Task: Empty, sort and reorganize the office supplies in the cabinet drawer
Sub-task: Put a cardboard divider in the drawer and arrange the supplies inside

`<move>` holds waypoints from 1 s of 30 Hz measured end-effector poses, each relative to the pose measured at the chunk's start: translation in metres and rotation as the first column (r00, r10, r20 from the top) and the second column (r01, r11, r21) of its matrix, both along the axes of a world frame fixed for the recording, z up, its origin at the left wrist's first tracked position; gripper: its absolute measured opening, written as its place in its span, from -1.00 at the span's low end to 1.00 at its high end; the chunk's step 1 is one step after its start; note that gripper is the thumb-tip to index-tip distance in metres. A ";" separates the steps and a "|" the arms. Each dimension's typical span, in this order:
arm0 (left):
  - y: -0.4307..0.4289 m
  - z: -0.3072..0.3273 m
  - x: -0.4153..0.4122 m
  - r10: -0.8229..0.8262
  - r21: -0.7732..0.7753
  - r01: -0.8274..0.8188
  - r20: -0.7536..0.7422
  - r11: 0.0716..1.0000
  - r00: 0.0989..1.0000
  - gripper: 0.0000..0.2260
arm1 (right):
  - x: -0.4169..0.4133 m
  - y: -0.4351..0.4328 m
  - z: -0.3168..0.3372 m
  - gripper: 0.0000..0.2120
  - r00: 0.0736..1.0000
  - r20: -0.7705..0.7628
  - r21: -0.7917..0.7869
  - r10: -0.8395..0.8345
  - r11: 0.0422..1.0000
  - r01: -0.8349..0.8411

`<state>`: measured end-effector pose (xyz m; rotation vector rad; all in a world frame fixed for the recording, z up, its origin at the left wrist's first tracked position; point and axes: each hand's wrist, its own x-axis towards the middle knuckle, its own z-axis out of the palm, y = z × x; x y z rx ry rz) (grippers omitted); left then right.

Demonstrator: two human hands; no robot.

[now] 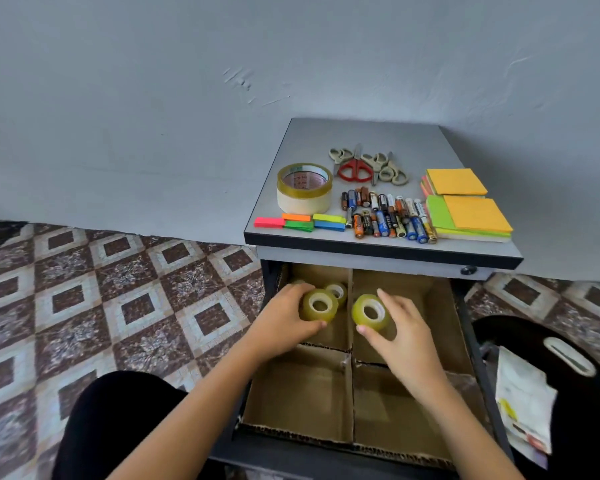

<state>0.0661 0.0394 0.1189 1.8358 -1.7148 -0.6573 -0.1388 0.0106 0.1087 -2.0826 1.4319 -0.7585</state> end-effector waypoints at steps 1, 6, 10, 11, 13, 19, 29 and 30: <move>-0.005 -0.007 -0.004 0.002 0.022 -0.002 0.004 1.000 1.000 -0.43 | -0.001 0.003 -0.007 -0.37 1.000 -0.002 0.002 -0.025 1.000 0.025; -0.037 -0.035 -0.015 0.050 0.120 -0.052 0.021 0.991 0.999 -0.43 | -0.004 0.007 -0.026 -0.39 0.987 -0.007 -0.001 -0.159 0.987 0.159; -0.060 -0.042 -0.017 0.106 0.133 -0.129 0.169 0.983 0.980 -0.46 | -0.001 0.009 -0.032 -0.40 0.980 -0.077 -0.033 -0.184 0.983 0.182; -0.064 -0.043 -0.017 0.122 0.128 -0.145 0.172 0.981 0.977 -0.47 | 0.000 0.009 -0.033 -0.40 0.979 -0.086 -0.049 -0.187 0.982 0.183; -0.072 -0.048 -0.018 0.143 0.138 -0.160 0.129 0.977 0.981 -0.47 | 0.001 0.010 -0.034 -0.40 0.977 -0.088 -0.071 -0.195 0.979 0.189; -0.077 -0.053 -0.020 0.181 0.135 -0.175 -0.035 0.975 0.983 -0.48 | 0.002 0.010 -0.037 -0.43 0.973 -0.084 -0.117 -0.213 0.972 0.202; -0.067 -0.044 -0.017 0.167 0.087 -0.163 -0.040 0.983 0.985 -0.48 | 0.001 0.011 -0.036 -0.41 0.974 -0.082 -0.071 -0.209 0.976 0.204; -0.062 -0.040 -0.016 0.155 0.063 -0.153 -0.025 0.986 0.988 -0.51 | 0.000 0.011 -0.036 -0.41 0.974 -0.086 -0.068 -0.210 0.977 0.204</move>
